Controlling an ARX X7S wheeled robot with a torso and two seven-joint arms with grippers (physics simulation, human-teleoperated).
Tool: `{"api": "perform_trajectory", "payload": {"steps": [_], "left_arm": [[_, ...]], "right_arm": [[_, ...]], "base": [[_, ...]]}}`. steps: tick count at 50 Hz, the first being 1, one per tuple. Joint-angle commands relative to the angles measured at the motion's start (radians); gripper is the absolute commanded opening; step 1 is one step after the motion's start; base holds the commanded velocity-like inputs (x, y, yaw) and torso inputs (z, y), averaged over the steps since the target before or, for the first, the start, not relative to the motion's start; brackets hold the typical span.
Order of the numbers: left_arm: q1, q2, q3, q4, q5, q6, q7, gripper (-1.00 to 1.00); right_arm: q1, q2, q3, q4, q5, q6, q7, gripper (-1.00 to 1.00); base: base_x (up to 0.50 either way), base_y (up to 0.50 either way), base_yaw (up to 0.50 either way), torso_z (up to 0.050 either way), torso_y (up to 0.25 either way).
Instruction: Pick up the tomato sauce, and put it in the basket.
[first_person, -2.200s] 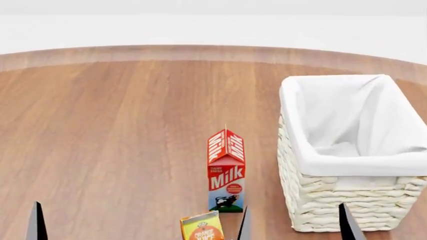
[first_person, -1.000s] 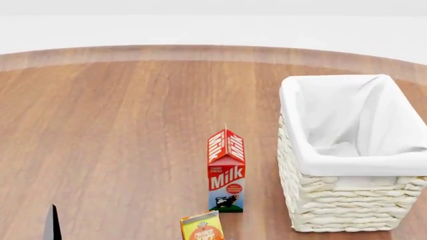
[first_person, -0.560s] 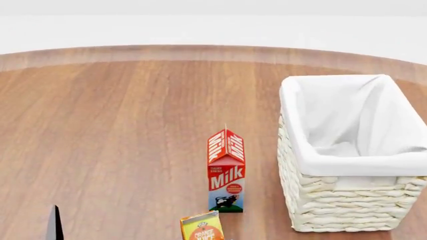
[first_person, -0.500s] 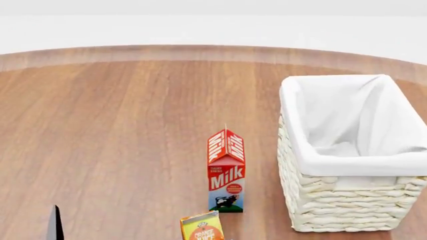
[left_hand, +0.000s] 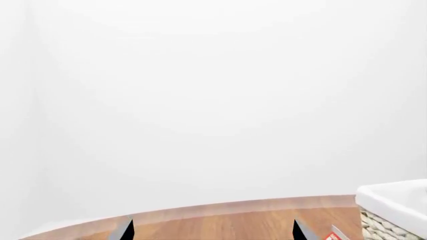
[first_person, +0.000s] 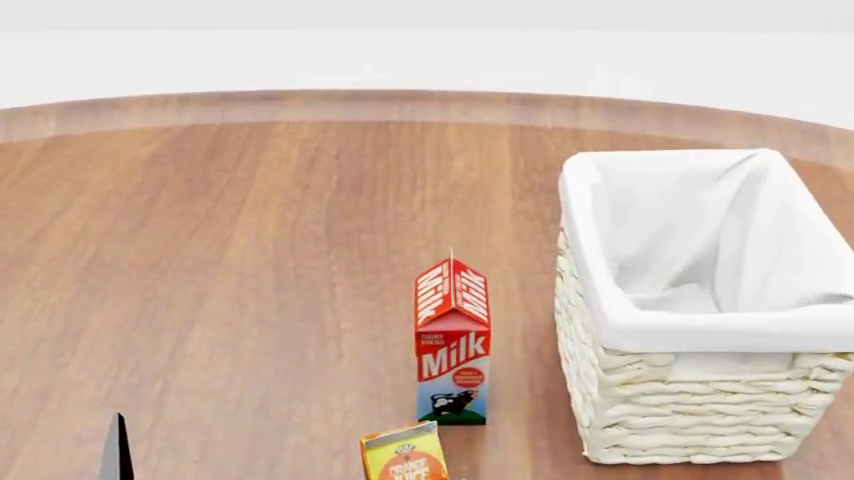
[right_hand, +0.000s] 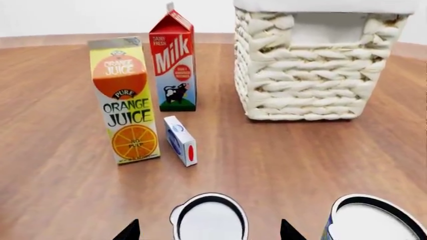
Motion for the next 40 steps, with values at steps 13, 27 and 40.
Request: {"api": "perform_trajectory", "payload": {"steps": [13, 27, 40], "left_arm": [[-0.008, -0.017, 0.012, -0.004, -0.009, -0.006, -0.021, 1.0], [-0.01, -0.028, 0.018, -0.003, -0.016, -0.006, -0.034, 1.0], [-0.011, -0.038, 0.023, 0.0, -0.022, -0.006, -0.045, 1.0]], "right_arm": [[0.128, -0.016, -0.019, 0.185, 0.016, -0.02, 0.001, 1.0], [0.174, -0.022, -0.032, 0.269, 0.026, -0.02, -0.002, 1.0], [0.17, -0.016, -0.038, 0.249, 0.051, -0.001, 0.0, 1.0]], "base": [[0.0, 0.0, 0.0, 0.0, 0.0], [0.0, 0.0, 0.0, 0.0, 0.0], [0.0, 0.0, 0.0, 0.0, 0.0]]}}
